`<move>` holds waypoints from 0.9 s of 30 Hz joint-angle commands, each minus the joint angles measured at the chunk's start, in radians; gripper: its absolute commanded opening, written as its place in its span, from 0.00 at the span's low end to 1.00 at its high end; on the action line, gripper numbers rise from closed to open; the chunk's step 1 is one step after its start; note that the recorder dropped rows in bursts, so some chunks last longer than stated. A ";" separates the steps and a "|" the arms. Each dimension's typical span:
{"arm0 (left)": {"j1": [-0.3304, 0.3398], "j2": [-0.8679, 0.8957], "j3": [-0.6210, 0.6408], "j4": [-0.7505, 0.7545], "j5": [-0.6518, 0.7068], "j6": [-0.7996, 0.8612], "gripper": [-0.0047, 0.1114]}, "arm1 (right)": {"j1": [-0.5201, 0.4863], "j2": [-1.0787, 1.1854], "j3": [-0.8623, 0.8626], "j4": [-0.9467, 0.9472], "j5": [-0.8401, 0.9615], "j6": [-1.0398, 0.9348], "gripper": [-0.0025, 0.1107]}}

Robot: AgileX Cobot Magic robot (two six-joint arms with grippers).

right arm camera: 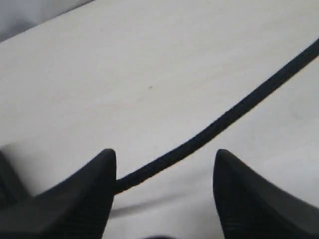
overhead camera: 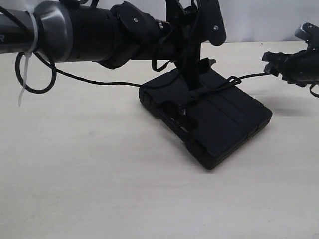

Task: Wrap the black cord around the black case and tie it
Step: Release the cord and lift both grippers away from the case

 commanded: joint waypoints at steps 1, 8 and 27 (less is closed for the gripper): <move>0.001 -0.013 0.004 -0.008 0.026 -0.010 0.62 | -0.076 0.003 0.003 -0.187 0.030 0.217 0.51; 0.001 -0.036 0.004 -0.008 0.024 -0.061 0.62 | -0.254 -0.026 -0.002 -0.188 0.332 0.260 0.46; 0.181 -0.459 0.217 -0.011 0.025 -0.442 0.04 | -0.150 -0.556 0.121 -0.044 0.376 0.023 0.06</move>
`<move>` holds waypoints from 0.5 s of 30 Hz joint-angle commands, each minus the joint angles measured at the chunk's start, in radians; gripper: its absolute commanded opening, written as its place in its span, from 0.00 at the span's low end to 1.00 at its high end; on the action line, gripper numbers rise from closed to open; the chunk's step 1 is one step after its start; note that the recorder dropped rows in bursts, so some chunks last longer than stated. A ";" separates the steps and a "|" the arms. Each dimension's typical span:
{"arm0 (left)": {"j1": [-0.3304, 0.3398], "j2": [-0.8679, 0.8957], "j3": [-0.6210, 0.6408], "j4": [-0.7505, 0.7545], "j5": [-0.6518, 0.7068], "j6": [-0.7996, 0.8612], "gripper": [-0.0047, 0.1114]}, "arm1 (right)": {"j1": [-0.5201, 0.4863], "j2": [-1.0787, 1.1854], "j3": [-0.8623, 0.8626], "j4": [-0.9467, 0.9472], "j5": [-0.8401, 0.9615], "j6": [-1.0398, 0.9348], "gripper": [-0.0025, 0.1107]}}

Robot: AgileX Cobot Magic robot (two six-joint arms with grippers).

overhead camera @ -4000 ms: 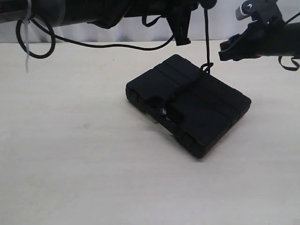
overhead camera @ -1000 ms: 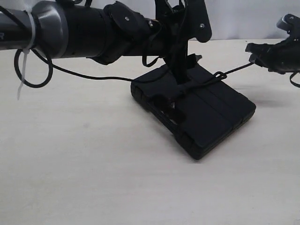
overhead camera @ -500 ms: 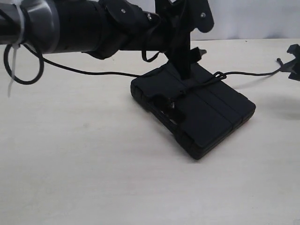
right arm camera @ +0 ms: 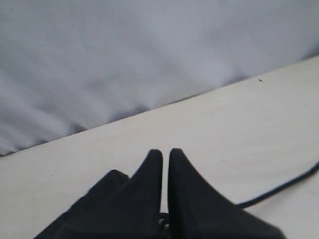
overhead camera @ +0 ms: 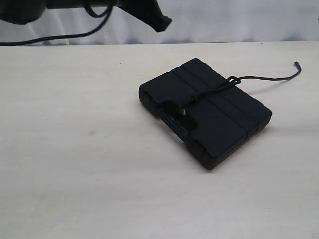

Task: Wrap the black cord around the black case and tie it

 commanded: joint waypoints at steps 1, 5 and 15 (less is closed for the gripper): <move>0.037 -0.147 0.075 -0.018 -0.007 -0.102 0.04 | 0.059 -0.140 0.063 0.054 -0.019 -0.065 0.06; 0.041 -0.282 0.144 -0.050 -0.052 -0.134 0.04 | 0.078 -0.290 0.115 0.056 -0.044 -0.072 0.06; 0.041 -0.573 0.328 -0.060 -0.058 -0.241 0.04 | 0.078 -0.631 0.252 0.140 -0.038 -0.098 0.06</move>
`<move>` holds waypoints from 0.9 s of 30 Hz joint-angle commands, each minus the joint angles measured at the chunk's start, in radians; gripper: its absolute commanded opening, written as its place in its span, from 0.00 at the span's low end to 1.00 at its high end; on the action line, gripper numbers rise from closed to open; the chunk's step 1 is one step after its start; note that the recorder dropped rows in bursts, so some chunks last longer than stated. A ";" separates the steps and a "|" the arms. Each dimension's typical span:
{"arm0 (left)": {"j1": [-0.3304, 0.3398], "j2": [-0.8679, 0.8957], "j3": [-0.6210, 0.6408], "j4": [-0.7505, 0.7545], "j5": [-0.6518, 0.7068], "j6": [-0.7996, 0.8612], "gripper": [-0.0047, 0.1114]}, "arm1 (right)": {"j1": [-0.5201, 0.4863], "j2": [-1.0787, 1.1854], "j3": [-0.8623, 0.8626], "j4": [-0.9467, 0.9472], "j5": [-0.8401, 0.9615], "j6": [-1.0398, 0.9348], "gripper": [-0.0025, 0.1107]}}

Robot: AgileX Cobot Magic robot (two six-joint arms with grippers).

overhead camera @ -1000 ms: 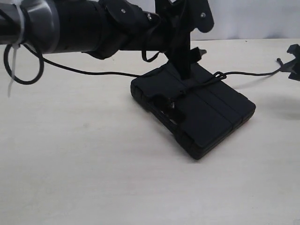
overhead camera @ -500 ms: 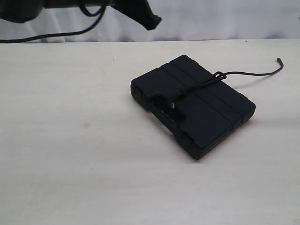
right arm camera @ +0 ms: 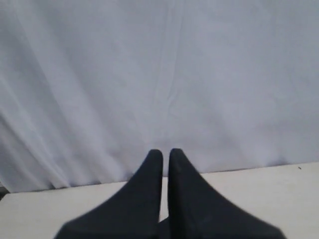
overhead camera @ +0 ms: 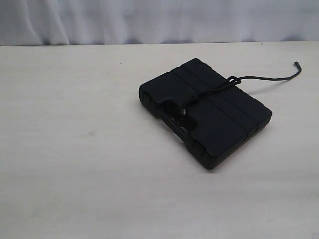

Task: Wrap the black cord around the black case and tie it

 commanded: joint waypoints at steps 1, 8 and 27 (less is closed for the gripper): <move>0.003 -0.119 0.094 -0.014 -0.008 -0.057 0.04 | 0.001 -0.135 0.047 0.036 0.008 -0.018 0.06; 0.003 -0.291 0.232 -0.051 -0.011 -0.062 0.04 | 0.001 -0.325 0.095 0.040 0.019 -0.014 0.06; 0.003 -0.831 0.329 -0.059 -0.012 -0.142 0.04 | 0.001 -0.865 0.141 -0.120 -0.110 0.312 0.06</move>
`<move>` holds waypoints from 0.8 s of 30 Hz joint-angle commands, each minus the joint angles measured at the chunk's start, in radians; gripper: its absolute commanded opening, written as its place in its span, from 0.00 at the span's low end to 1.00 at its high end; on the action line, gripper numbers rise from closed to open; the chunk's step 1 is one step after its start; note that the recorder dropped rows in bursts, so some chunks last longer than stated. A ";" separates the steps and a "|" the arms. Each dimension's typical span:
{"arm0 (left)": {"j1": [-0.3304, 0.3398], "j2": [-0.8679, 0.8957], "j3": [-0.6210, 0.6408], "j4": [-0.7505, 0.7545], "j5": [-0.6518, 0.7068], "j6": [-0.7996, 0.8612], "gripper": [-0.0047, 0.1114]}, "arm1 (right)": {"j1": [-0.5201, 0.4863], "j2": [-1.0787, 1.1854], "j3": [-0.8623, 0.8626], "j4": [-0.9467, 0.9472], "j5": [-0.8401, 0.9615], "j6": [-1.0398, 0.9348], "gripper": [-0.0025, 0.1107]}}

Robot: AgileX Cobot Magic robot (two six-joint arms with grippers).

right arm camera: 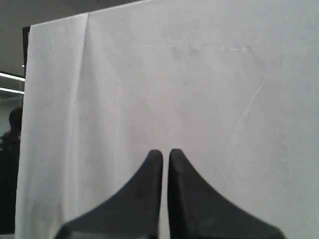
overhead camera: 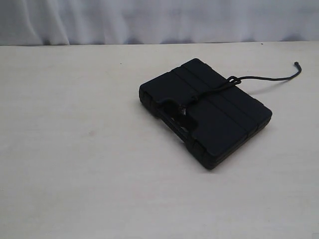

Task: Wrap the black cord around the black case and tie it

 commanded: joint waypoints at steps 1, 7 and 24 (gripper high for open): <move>0.003 -0.120 0.024 -0.021 -0.013 -0.014 0.04 | 0.001 -0.118 0.005 -0.129 -0.041 0.212 0.06; 0.003 -0.270 0.128 -0.021 -0.136 -0.014 0.04 | 0.001 -0.266 0.007 -0.335 -0.061 0.270 0.06; 0.003 -0.313 0.495 -0.056 -0.193 -0.116 0.04 | 0.001 -0.286 0.547 -0.359 -0.107 0.328 0.06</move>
